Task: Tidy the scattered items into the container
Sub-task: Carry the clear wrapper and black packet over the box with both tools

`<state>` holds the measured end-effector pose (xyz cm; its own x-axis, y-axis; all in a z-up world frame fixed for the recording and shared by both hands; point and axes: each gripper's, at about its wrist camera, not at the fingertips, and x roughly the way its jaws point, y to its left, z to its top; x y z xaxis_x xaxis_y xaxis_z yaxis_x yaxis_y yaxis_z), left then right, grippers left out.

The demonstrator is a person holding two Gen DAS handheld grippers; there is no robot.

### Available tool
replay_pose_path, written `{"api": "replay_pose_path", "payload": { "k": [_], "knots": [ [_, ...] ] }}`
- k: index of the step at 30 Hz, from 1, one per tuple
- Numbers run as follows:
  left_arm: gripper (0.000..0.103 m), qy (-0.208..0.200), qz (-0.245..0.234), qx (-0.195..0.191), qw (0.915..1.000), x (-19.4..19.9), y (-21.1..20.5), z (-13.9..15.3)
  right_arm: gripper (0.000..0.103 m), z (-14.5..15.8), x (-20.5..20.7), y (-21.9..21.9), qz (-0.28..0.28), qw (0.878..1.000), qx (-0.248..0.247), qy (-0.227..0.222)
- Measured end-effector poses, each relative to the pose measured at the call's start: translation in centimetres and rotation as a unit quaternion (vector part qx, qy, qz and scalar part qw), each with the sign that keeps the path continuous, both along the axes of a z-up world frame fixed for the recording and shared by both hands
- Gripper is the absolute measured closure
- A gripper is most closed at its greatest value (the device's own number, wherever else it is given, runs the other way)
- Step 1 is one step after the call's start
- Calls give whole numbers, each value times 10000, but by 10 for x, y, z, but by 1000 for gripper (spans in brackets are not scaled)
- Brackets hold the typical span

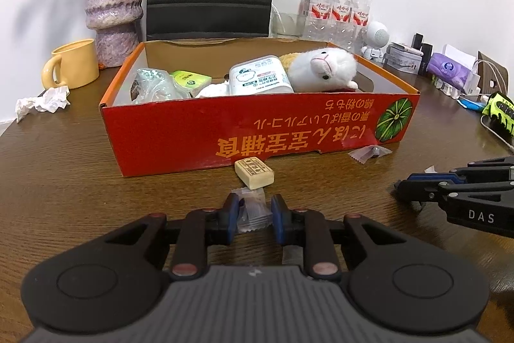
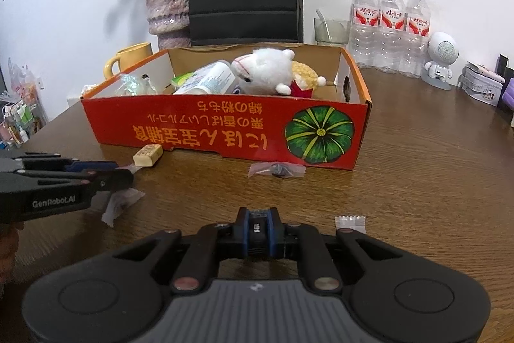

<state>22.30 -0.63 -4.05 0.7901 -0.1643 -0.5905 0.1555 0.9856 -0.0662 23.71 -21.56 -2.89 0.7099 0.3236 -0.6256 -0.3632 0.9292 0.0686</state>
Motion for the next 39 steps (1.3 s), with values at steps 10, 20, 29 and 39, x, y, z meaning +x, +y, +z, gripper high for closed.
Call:
{"api": "replay_pose_path", "payload": {
  "k": [10,20,29,39],
  "knots": [
    [81,-510,-117,-161,9985,-16,2,29,93,32,3,0,-75,9989,246,-401],
    [81,-1236,48,-240,9920,13,9,80,93,86,37,21,73,9934,526,-1018],
    [81,-1187,341,-419,9915,74,24,85,93,92,94,57,159,9926,681,-994],
    [81,-894,551,-426,9936,127,40,67,92,71,151,92,213,9957,555,-703]
  ]
}}
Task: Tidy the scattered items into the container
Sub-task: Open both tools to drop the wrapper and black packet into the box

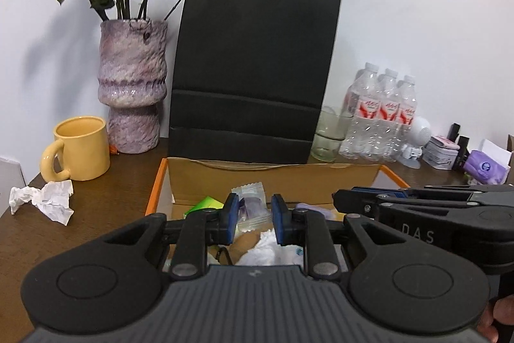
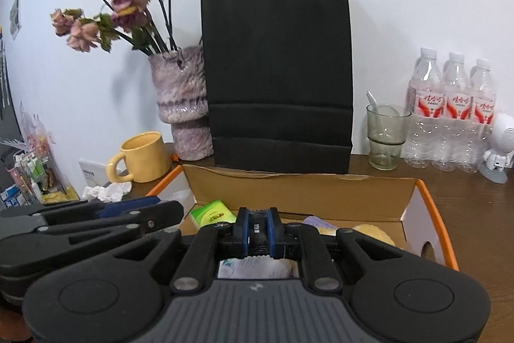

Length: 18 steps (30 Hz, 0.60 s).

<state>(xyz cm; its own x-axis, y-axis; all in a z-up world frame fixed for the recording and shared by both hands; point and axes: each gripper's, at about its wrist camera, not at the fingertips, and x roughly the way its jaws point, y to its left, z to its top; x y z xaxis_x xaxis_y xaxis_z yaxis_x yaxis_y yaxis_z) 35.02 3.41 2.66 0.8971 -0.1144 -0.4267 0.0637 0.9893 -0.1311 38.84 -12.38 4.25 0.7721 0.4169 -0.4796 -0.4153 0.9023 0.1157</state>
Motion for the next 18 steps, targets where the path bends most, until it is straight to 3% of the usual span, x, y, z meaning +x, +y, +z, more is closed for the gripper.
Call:
{"api": "replay_pose_path", "payload": {
  "k": [5,7,8,9,10,12,15,18],
  "knots": [
    [80,190,20,-45,9998,13,2,-8,91,-7,16,5,-12,9999,-61,117],
    [68,278,37,-51,9996,15,2,-10,86,-9,21,5,-15,9998,-63,204],
    [54,324,126,-45,9994,15,2,-10,72,-11,22,5,-63,9996,-78,249],
    [42,349,270,19,9990,15,2,-10,65,-12,23,4,-150,9994,-126,273],
    [38,335,354,72,9988,15,2,-10,60,-12,24,3,-271,9991,-177,269],
    [21,334,463,39,9984,14,6,-8,40,-12,25,-3,-448,9985,-178,262],
    [5,292,595,21,9978,12,10,-5,23,-9,26,-12,-606,9978,-117,239],
    [1,241,671,69,9974,11,10,-2,19,-7,25,-15,-696,9973,-121,179]
  ]
}}
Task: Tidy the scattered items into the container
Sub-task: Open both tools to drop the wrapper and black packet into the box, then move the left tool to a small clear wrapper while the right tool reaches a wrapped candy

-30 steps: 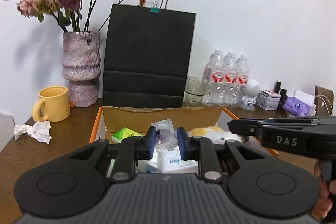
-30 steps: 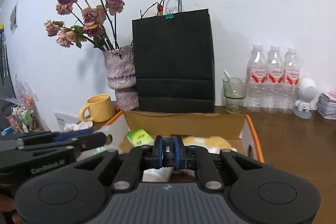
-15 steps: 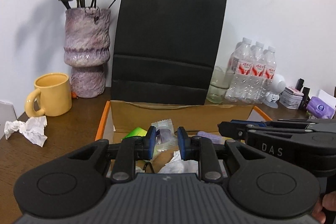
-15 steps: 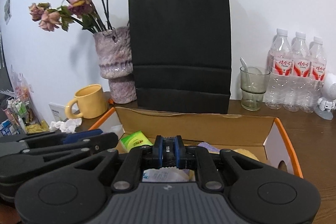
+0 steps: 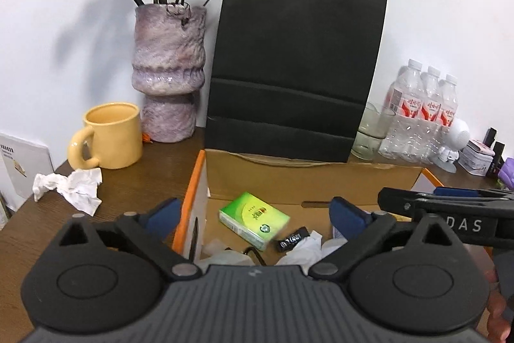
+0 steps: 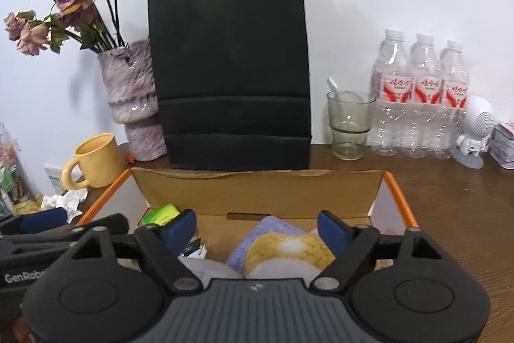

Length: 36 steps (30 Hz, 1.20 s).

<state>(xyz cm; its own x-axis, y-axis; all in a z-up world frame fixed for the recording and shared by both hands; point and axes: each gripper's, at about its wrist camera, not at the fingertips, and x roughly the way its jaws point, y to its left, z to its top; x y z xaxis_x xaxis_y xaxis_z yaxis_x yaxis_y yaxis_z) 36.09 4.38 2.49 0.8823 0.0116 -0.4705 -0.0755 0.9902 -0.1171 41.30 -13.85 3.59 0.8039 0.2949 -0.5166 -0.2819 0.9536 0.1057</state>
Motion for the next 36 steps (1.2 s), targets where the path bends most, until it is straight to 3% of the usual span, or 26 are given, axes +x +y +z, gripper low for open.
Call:
{"api": "replay_pose_path", "payload": {
  "k": [21,36],
  "knots": [
    [0,-16,-5,39,10000,-12,-8,4,16,3,-11,-4,-137,9998,-117,6],
    [0,61,-346,-62,9994,-99,-53,4,16,6,-98,-49,-255,9996,-129,28]
  ]
}}
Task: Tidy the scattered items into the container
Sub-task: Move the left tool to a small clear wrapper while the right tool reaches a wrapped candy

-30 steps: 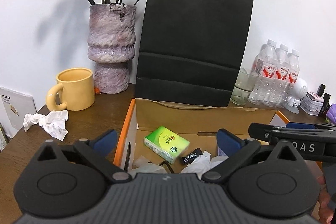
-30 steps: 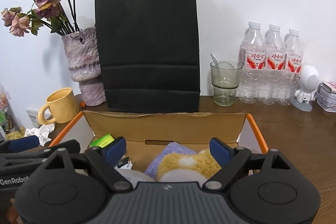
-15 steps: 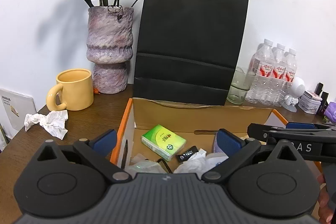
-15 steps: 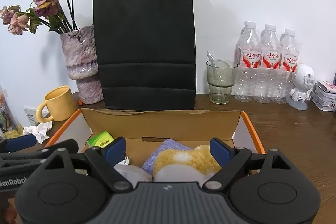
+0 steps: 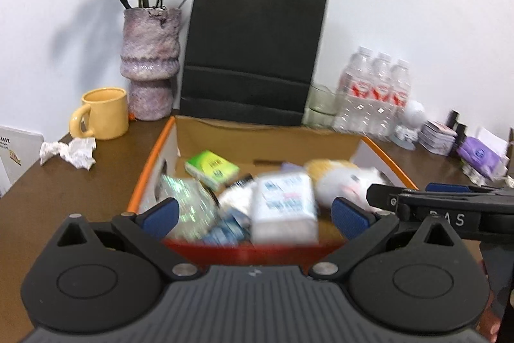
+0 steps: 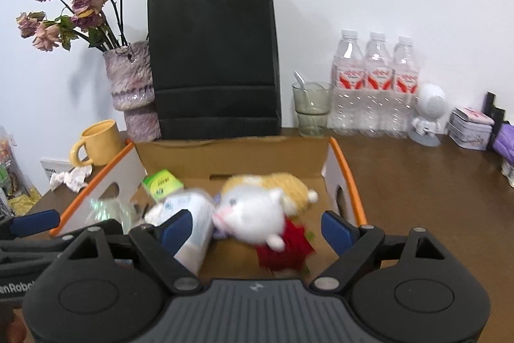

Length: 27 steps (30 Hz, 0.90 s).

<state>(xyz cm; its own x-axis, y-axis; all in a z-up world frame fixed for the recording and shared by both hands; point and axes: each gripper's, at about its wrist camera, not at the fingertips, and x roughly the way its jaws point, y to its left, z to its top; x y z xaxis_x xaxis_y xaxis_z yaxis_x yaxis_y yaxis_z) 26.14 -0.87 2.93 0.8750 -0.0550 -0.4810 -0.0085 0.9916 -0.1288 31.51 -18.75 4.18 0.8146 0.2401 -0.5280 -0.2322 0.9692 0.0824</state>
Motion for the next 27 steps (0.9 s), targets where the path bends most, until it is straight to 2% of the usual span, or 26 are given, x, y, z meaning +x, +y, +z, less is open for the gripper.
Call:
{"api": "replay_pose_path", "payload": {
  "k": [6,12,17,23,27],
  "knots": [
    [0,48,-160,151,9997,-39,-23,-7,16,-9,-44,-24,2,10000,-50,14],
    [0,313,-215,354,9987,-61,-43,-29,16,-34,-71,-44,53,9995,-170,269],
    [3,534,-129,410,9977,-67,-49,-48,16,-55,-82,-53,32,9986,-263,456],
    [5,686,0,381,9969,-68,-46,-60,16,-66,-84,-64,78,9979,-215,608],
    [13,803,29,369,9961,-62,-45,-66,20,-69,-80,-68,77,9976,-175,660]
  ]
}}
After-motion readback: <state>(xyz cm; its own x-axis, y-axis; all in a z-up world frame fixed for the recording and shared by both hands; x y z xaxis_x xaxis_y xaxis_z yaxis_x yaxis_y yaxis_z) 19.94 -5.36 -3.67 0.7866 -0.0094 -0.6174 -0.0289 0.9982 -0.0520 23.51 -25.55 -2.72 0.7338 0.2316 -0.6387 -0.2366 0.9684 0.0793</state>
